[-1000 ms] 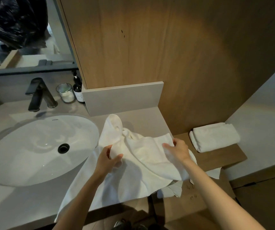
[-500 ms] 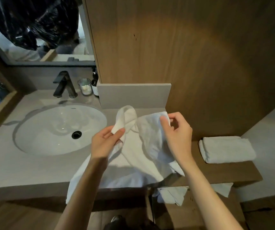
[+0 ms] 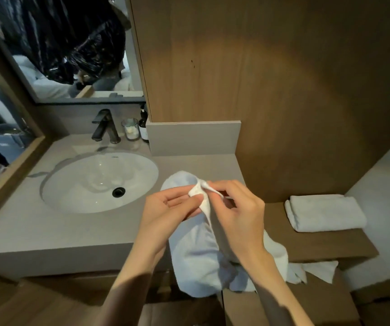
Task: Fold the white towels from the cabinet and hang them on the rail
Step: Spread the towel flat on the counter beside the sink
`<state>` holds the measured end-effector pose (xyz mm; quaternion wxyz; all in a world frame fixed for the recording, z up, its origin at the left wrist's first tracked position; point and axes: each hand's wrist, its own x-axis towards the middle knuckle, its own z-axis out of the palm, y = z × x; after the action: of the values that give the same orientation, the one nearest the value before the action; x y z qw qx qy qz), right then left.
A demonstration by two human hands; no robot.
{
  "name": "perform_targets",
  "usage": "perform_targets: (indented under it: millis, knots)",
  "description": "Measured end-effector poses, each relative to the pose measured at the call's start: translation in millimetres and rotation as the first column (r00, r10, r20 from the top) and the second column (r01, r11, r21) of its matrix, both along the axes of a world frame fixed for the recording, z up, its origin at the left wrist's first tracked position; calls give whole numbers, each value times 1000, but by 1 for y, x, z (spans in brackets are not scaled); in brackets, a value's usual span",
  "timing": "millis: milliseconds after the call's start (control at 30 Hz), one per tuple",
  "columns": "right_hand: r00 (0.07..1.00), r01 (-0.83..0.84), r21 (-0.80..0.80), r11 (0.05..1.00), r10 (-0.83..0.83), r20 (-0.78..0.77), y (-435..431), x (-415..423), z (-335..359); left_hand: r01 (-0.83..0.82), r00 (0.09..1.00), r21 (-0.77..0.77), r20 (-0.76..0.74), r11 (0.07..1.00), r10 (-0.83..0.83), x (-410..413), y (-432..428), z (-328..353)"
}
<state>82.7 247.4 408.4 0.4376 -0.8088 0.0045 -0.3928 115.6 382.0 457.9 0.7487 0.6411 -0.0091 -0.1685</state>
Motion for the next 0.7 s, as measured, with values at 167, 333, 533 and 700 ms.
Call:
perform_targets:
  millis: [167,333,533,700]
  knots:
    - [999,33,-21,999,-33,3,29,-40,-7,76,997,85,-10,993,-75,-30,27,-5]
    - [985,8,39,999,-1,-172,52,-86,-8,145,981,-23,-124,989,-147,-58,48,-14]
    - [959,-46,101,994,73,-273,62,-124,-1,220,961,-72,-153,973,-229,-81,63,-14]
    - [967,-71,182,981,112,-230,57,-143,15,320,935,-156,-110,935,-338,-90,61,0]
